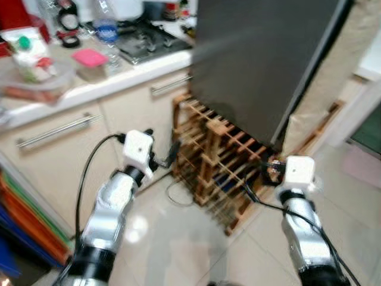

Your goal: Restocking fridge

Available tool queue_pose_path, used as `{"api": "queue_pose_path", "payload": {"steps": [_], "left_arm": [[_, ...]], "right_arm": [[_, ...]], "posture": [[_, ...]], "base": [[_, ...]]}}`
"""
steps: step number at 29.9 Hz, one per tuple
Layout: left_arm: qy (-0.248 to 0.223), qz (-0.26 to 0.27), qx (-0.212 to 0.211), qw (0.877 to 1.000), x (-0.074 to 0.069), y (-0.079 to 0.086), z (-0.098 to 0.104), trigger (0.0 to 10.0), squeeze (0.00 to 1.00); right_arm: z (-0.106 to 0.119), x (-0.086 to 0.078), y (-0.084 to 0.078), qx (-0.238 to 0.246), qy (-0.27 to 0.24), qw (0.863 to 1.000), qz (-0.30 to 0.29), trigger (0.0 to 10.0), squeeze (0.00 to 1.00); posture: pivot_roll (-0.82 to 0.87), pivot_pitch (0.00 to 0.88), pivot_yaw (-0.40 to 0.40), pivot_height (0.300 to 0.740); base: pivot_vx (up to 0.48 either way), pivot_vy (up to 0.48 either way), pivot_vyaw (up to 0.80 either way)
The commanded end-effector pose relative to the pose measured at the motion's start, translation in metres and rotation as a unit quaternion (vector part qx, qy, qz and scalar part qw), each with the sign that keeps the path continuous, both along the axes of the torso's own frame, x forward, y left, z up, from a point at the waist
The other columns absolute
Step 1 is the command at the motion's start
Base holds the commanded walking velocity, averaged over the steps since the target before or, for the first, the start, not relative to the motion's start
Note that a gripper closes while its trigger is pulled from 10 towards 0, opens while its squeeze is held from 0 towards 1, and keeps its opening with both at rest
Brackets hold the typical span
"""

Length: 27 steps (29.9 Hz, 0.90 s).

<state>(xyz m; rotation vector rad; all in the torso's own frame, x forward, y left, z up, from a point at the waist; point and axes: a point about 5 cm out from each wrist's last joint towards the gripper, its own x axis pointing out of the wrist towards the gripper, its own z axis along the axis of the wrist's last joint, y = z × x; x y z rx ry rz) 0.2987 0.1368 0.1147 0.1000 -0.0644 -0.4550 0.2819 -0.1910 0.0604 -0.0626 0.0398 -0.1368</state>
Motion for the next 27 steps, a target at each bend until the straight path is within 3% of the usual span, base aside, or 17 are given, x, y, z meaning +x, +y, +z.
{"api": "queue_pose_path", "payload": {"steps": [1, 6, 12, 18, 23, 27], "left_arm": [[-0.009, 0.001, 0.003, 1.0, 0.0, 0.004, 0.004, 10.0, 0.0], [-0.014, -0.024, -0.013, 1.0, -0.003, 0.002, 0.007, 10.0, 0.0], [-0.015, -0.03, -0.012, 0.999, -0.005, 0.0, 0.006, 10.0, 0.0], [-0.016, -0.004, 0.011, 1.0, -0.002, 0.003, 0.004, 10.0, 0.0], [-0.002, 0.025, 0.0, 1.0, 0.003, 0.01, 0.003, 10.0, 0.0], [-0.006, 0.036, -0.028, 0.999, 0.003, 0.011, 0.006, 10.0, 0.0]], "right_arm": [[0.001, 0.001, 0.005, 0.008, -0.004, 1.0, 0.002, 10.0, 0.0], [0.0, 0.002, 0.004, 0.012, -0.002, 1.0, 0.001, 10.0, 0.0], [0.002, 0.003, 0.004, 0.008, -0.007, 1.0, 0.003, 10.0, 0.0], [0.003, 0.005, 0.006, 0.004, -0.007, 1.0, 0.008, 10.0, 0.0], [0.003, 0.005, 0.006, 0.001, -0.009, 1.0, 0.009, 10.0, 0.0], [0.017, 0.005, 0.001, -0.011, -0.053, 0.998, -0.011, 10.0, 0.0]], "posture": [[0.01, 0.0, -0.01, 0.74], [0.01, 0.0, -0.011, 0.74], [0.02, 0.0, -0.017, 0.74], [0.02, 0.0, -0.019, 0.74], [0.02, 0.0, -0.019, 0.74], [0.02, 0.0, -0.017, 0.74]], "base": [[0.0, -0.48, -0.53], [0.0, -0.48, 0.0], [0.0, 0.0, 0.0], [0.196, -0.4, 0.0], [0.0, 0.0, 0.0], [0.442, 0.0, 0.0]]}}
